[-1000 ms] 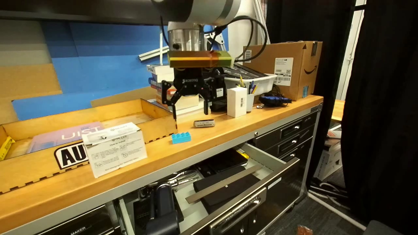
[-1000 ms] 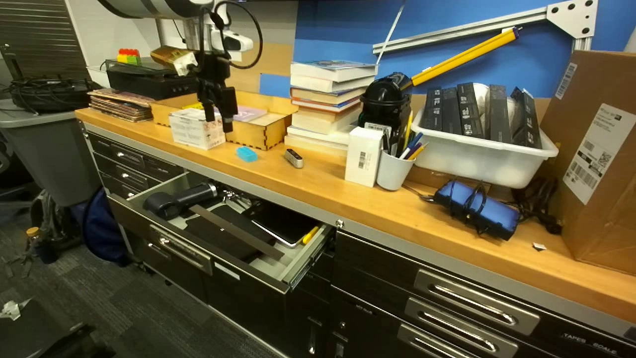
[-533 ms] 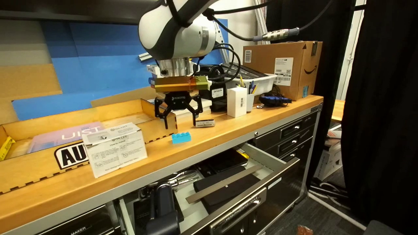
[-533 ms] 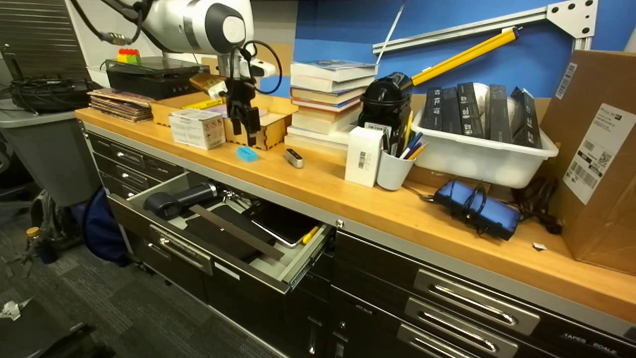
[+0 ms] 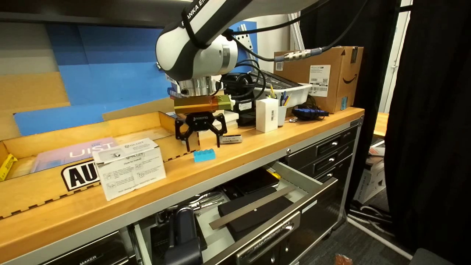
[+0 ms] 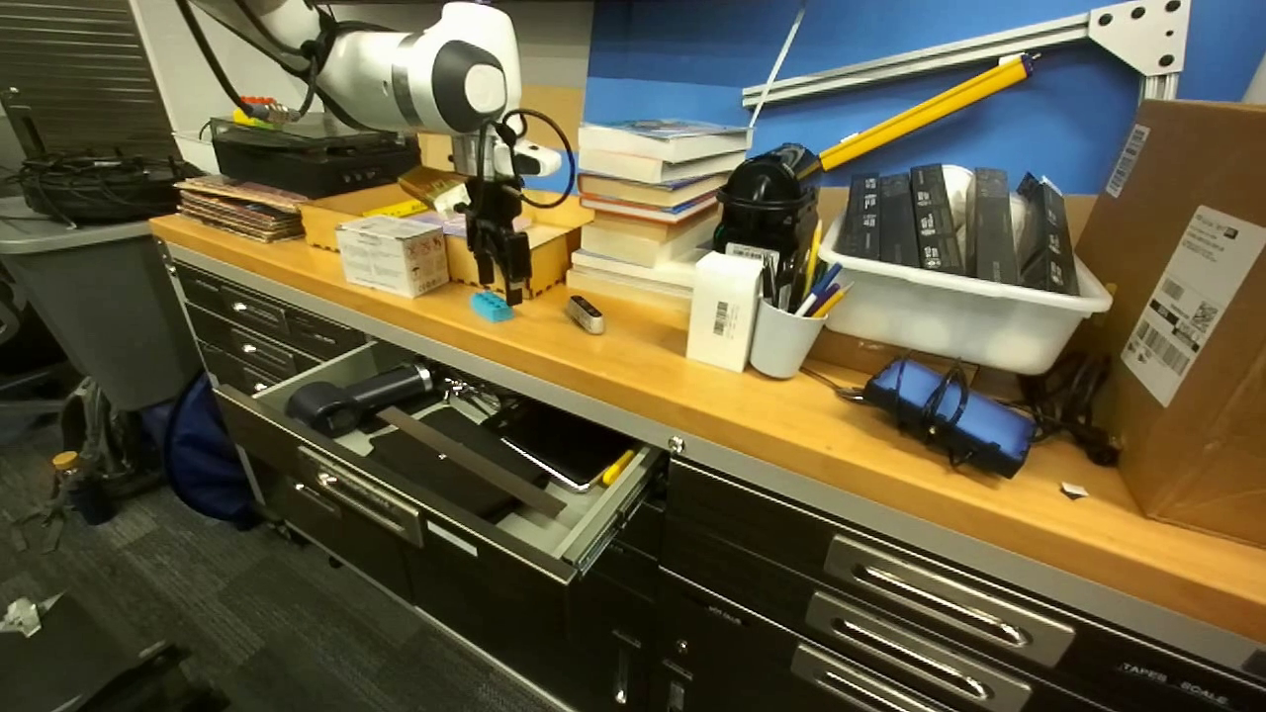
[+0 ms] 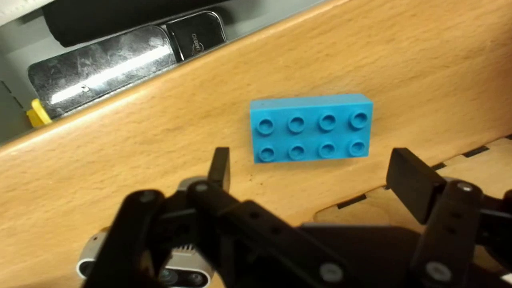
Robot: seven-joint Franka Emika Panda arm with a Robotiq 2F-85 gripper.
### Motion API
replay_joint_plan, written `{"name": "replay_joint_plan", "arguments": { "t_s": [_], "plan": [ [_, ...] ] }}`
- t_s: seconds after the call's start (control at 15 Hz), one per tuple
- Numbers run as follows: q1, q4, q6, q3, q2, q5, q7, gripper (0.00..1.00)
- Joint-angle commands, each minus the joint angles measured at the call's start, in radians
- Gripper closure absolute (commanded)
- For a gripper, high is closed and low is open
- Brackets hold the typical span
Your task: Put the blue object inside the drawer and close it
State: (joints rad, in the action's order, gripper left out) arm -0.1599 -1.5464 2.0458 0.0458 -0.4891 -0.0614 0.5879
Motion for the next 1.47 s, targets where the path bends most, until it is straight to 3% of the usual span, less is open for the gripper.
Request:
{"name": "replay_joint_plan", "arguments": {
  "t_s": [0.0,0.33,0.4,0.73,1.0,1.4],
  "plan": [
    [-0.015,0.046,-0.030,-0.019,-0.026,0.022,0.005,0.00],
    [-0.012,0.018,-0.053,-0.017,-0.019,0.043,-0.001,0.00],
    [-0.013,0.012,-0.049,-0.017,-0.017,0.043,0.000,0.25],
    [-0.011,-0.016,-0.031,-0.017,0.002,0.062,0.002,0.55],
    [-0.003,-0.109,-0.054,-0.018,0.101,0.072,-0.010,0.55],
    [0.019,-0.417,-0.026,-0.015,0.348,0.091,0.003,0.55]
  ]
}}
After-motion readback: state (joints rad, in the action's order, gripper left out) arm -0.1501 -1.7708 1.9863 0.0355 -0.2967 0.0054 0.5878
